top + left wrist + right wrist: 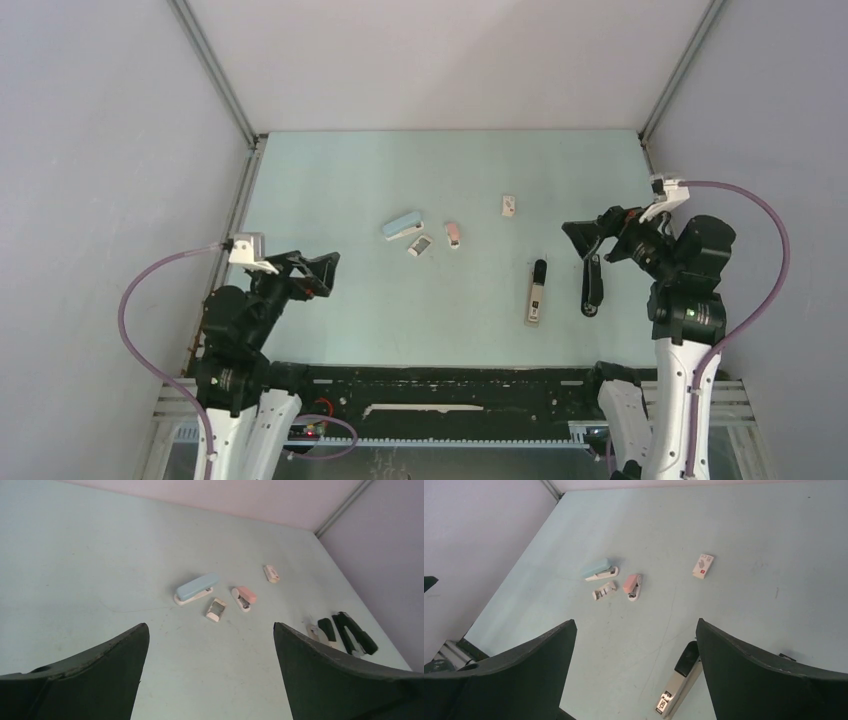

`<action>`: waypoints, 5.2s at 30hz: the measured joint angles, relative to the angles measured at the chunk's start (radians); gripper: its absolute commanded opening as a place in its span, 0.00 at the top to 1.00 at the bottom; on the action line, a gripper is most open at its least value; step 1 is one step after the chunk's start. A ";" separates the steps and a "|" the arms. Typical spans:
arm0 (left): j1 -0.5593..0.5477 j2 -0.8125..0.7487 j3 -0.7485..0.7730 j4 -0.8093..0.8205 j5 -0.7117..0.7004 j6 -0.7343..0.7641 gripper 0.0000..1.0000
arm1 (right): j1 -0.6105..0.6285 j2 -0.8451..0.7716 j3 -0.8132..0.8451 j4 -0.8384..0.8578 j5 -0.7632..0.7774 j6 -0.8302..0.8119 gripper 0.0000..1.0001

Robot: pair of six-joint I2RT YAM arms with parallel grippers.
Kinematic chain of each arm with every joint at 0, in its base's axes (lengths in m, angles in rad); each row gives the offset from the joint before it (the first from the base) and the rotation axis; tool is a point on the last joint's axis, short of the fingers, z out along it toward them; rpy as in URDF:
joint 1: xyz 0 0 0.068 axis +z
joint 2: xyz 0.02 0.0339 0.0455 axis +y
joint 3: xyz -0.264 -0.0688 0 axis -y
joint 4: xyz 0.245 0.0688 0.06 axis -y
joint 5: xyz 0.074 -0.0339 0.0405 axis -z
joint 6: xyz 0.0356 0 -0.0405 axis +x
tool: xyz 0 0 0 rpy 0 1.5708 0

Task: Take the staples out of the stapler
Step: Move the stapler to the center of the board.

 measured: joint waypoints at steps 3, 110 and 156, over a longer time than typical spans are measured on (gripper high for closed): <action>0.002 0.000 -0.023 0.046 0.047 -0.058 0.00 | 0.039 0.011 0.001 0.006 0.005 0.001 0.00; -0.517 1.321 0.339 0.423 -0.231 -0.017 0.21 | 0.408 0.424 0.045 -0.175 0.073 -0.485 0.00; -0.660 1.760 0.747 0.238 -0.534 -0.347 0.54 | 0.412 0.433 0.045 -0.160 0.118 -0.445 0.00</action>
